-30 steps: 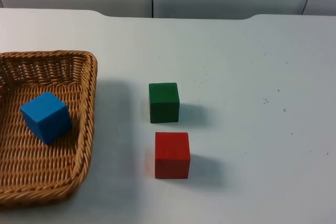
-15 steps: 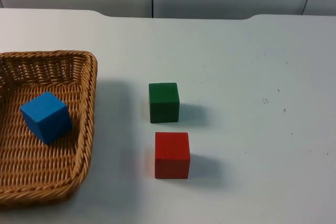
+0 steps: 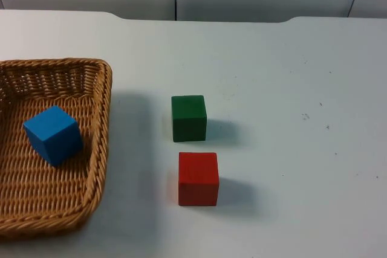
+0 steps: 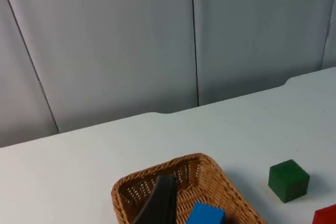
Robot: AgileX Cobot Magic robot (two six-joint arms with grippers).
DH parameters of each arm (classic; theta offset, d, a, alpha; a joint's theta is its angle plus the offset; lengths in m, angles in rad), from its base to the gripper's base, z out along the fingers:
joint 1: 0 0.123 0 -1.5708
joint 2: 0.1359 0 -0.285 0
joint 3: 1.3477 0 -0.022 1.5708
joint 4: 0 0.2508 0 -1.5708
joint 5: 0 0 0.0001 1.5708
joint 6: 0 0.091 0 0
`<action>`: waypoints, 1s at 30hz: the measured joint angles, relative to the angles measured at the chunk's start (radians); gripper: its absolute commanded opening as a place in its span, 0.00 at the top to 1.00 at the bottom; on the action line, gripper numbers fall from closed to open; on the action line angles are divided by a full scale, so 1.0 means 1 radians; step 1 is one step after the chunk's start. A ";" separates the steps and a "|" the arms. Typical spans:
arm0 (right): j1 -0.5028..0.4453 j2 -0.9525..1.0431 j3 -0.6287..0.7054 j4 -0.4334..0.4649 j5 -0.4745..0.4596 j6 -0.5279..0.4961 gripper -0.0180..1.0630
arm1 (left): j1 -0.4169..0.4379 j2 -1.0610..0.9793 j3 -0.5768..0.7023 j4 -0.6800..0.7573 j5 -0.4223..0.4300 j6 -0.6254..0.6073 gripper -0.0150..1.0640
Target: Pick up the basket with the left hand and place the blue cube into the basket with the right hand.
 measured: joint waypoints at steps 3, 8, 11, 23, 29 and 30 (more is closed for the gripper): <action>0.000 0.000 0.000 0.000 0.000 0.000 0.02 | 0.000 -0.068 0.000 0.079 0.065 -0.082 0.21; 0.000 0.000 0.000 0.000 0.000 0.000 0.02 | 0.000 -0.112 0.037 0.188 0.179 -0.166 0.21; 0.000 0.000 0.000 0.000 0.000 0.000 0.02 | 0.000 -0.112 0.063 0.228 0.223 -0.192 0.21; 0.000 0.000 0.000 -0.005 0.000 0.000 0.02 | 0.000 -0.112 0.174 0.255 0.247 -0.266 0.21; 0.000 0.000 0.000 -0.005 0.000 0.000 0.02 | 0.000 -0.112 0.183 0.255 0.217 -0.266 0.21; 0.000 0.000 0.000 -0.005 0.000 0.000 0.02 | 0.000 -0.112 0.188 0.257 0.207 -0.263 0.21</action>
